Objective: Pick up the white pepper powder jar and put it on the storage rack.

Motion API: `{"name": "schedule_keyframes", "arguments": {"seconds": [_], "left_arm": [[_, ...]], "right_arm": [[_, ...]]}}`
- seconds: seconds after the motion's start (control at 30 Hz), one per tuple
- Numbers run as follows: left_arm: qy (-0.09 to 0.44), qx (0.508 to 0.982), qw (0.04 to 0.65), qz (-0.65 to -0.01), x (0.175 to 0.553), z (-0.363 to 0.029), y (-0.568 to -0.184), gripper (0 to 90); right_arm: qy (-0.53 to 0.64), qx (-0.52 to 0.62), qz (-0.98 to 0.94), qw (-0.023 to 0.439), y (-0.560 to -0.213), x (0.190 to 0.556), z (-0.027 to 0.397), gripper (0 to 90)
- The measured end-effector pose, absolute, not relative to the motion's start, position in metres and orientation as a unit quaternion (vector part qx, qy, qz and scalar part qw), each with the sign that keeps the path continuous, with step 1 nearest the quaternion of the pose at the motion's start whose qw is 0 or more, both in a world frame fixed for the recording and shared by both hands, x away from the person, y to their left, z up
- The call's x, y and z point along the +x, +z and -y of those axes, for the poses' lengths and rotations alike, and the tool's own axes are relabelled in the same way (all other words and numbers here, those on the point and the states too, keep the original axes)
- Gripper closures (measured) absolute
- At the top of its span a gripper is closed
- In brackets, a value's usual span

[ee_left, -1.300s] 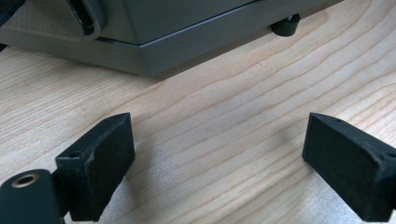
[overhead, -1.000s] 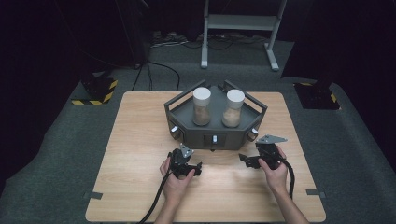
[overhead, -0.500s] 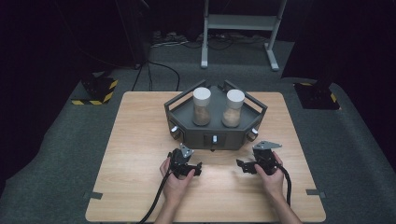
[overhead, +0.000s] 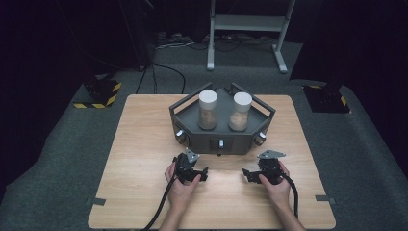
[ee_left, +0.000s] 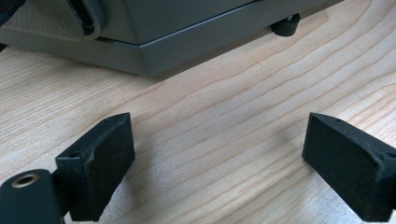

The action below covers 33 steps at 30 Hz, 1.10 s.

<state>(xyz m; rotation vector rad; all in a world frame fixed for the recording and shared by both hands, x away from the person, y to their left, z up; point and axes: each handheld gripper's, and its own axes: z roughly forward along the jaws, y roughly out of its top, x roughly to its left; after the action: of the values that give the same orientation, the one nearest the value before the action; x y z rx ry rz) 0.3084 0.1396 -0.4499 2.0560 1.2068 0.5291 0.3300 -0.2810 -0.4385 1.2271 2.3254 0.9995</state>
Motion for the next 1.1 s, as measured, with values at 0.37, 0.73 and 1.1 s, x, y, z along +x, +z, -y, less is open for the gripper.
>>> {"name": "schedule_keyframes", "arguments": {"seconds": [0.37,0.73,1.1], "left_arm": [[0.204,0.79,0.343,-0.465,0.308,-0.14,-0.45,9.4],[0.204,0.79,0.343,-0.465,0.308,-0.14,-0.45,9.4],[0.204,0.791,0.342,-0.464,0.308,-0.14,-0.45,9.4]], "right_arm": [[0.34,0.428,-0.816,0.188,-0.444,0.323,0.27,0.8],[0.338,0.428,-0.817,0.188,-0.444,0.323,0.269,0.3],[0.338,0.431,-0.815,0.188,-0.444,0.324,0.268,0.0]]}}
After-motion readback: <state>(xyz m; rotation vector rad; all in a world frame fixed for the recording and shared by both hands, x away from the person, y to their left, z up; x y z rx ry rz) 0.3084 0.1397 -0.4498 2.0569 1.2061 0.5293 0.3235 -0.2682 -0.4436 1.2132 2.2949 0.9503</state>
